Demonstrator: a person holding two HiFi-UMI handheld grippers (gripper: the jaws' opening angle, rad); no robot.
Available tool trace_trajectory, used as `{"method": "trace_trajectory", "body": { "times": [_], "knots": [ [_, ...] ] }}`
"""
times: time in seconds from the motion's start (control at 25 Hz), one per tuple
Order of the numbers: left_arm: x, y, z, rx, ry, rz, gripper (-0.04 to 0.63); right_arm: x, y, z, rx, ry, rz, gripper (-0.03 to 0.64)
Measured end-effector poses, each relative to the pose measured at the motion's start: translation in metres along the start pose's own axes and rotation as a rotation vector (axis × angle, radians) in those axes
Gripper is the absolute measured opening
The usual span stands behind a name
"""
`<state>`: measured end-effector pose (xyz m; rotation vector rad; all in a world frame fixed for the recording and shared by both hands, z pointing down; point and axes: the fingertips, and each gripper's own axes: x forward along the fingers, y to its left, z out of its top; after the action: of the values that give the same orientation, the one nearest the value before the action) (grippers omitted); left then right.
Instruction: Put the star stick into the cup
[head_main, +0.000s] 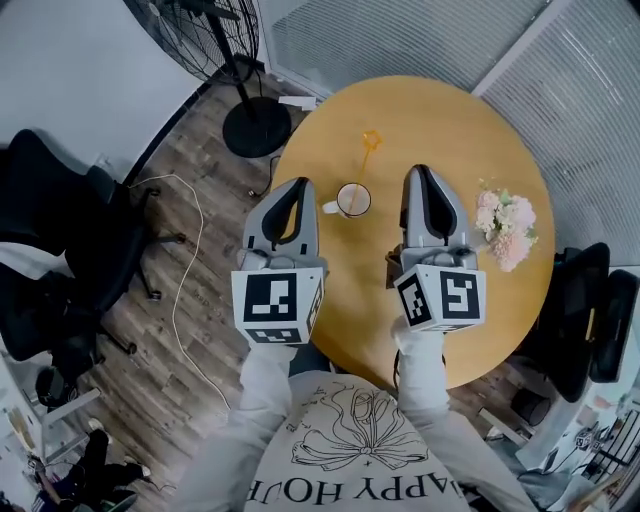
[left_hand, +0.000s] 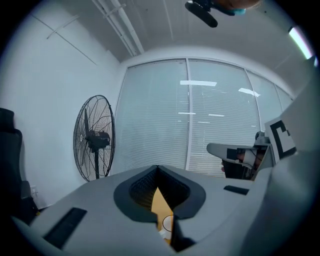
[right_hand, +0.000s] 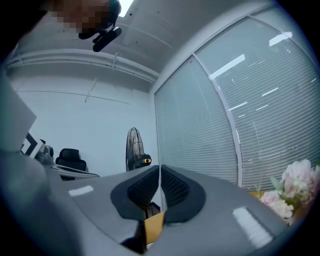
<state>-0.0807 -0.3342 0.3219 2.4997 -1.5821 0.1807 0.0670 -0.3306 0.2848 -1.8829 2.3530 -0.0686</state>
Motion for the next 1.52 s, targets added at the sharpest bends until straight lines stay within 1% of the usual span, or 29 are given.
{"method": "trace_trajectory", "body": {
  "times": [0.24, 0.64, 0.96, 1.52],
  "knots": [
    [-0.017, -0.007, 0.027, 0.029, -0.049, -0.009, 0.006, -0.015, 0.004, 0.024, -0.005, -0.039, -0.012, 0.023],
    [-0.029, -0.015, 0.050, 0.044, -0.095, -0.017, 0.006, -0.027, 0.007, 0.046, -0.003, -0.074, -0.021, 0.023],
    [-0.032, -0.023, 0.058, 0.053, -0.118, -0.033, 0.006, -0.032, 0.006, 0.049, -0.009, -0.076, -0.010, 0.023],
    [-0.037, -0.024, 0.053, 0.050, -0.109, -0.021, 0.006, -0.036, 0.004, 0.046, 0.009, -0.067, -0.019, 0.023]
  ]
}}
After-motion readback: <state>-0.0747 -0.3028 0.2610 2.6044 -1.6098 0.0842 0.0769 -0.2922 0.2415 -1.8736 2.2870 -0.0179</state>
